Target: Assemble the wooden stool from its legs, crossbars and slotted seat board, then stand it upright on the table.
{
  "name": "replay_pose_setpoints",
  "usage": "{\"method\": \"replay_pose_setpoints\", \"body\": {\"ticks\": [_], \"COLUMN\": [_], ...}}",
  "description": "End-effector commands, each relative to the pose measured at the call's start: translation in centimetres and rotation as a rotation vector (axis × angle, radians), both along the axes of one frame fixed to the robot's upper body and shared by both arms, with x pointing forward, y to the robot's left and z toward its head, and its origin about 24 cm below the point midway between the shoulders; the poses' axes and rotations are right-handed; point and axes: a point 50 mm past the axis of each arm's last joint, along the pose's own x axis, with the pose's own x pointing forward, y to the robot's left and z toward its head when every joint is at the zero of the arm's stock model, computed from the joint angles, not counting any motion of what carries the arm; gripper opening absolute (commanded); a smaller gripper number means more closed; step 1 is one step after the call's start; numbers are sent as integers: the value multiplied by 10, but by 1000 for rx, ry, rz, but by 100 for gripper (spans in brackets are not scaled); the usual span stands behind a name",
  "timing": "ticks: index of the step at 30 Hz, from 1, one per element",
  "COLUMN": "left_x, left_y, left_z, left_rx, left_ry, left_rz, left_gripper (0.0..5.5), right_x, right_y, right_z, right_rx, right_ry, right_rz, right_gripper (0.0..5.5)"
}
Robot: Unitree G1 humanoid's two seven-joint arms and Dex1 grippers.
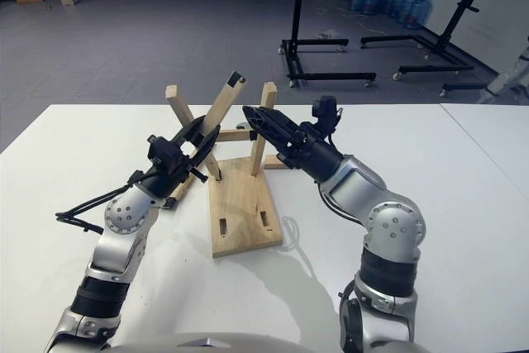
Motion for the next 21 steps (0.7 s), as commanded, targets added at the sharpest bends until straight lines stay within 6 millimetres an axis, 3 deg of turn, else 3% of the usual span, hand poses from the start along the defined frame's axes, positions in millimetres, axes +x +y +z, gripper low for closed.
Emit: {"method": "replay_pose_setpoints", "body": {"ticks": [1, 11, 21], "left_x": [1, 0, 2], "left_y": [-7, -8, -6], "left_z": [9, 5, 7], "left_rx": [6, 47, 63], "left_ry": [-56, -53, -63], "left_rz": [-41, -98, -125], "left_gripper": [127, 127, 127], "right_x": [9, 13, 16], "right_y": [7, 19, 22], "right_z": [9, 24, 21], "right_rx": [76, 151, 171], "right_ry": [38, -7, -5], "right_rz": [-17, 15, 3], "right_gripper": [357, 357, 179]}}
